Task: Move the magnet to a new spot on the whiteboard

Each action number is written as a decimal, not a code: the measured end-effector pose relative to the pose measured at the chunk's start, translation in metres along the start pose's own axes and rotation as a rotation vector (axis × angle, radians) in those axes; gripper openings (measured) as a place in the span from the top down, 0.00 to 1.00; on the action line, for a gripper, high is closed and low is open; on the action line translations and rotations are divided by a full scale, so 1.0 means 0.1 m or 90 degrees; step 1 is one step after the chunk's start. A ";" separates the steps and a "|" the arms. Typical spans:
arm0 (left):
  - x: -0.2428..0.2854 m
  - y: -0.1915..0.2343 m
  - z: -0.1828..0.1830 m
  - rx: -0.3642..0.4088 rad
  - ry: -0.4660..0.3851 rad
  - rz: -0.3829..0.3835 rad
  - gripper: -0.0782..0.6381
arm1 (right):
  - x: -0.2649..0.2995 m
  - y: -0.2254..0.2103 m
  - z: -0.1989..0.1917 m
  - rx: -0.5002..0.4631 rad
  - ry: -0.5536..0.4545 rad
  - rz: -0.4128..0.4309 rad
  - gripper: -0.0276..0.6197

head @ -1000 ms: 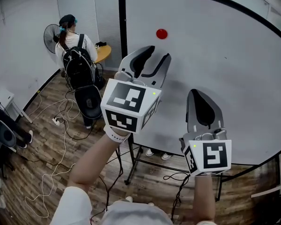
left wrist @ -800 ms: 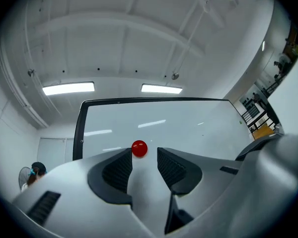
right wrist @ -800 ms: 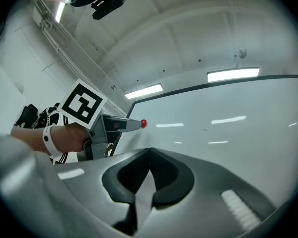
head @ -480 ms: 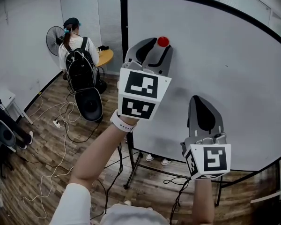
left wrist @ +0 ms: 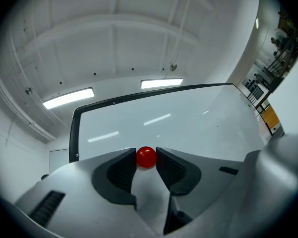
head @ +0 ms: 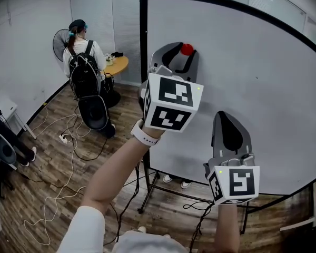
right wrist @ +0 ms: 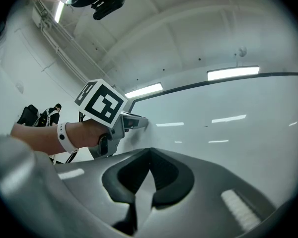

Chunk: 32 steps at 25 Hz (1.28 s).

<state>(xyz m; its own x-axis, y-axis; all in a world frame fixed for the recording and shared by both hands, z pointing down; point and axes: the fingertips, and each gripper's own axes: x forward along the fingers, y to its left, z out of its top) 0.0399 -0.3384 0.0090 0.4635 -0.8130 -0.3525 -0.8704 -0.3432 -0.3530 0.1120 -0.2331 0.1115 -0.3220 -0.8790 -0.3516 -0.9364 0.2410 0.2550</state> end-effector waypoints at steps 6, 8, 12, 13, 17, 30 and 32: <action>-0.02 0.02 0.02 -0.017 -0.002 -0.016 0.72 | -0.01 -0.01 0.00 0.006 0.001 -0.007 0.96; -0.03 0.03 0.02 -0.026 -0.005 -0.020 0.72 | -0.02 0.00 -0.01 0.006 0.002 -0.007 0.96; -0.03 0.02 0.03 -0.044 -0.009 -0.029 0.72 | -0.05 0.00 -0.01 0.005 0.003 -0.006 0.96; -0.05 0.02 0.04 -0.048 -0.012 -0.031 0.72 | -0.06 0.01 0.01 0.005 0.003 -0.006 0.96; -0.15 0.04 0.11 -0.055 -0.021 -0.038 0.72 | -0.08 0.04 0.07 0.005 0.003 -0.007 0.96; -0.88 -0.09 -0.23 -0.079 -0.015 -0.060 0.72 | -0.32 0.23 -0.03 -0.007 0.021 -0.024 0.96; -1.00 -0.08 -0.32 -0.086 -0.012 -0.059 0.72 | -0.36 0.26 -0.06 -0.017 0.026 -0.028 0.96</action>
<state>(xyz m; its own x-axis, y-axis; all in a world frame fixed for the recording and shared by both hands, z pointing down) -0.0048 -0.2687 0.0747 0.5445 -0.7664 -0.3408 -0.8378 -0.4772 -0.2653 0.1004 -0.1976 0.1362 -0.2741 -0.9047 -0.3261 -0.9454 0.1914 0.2637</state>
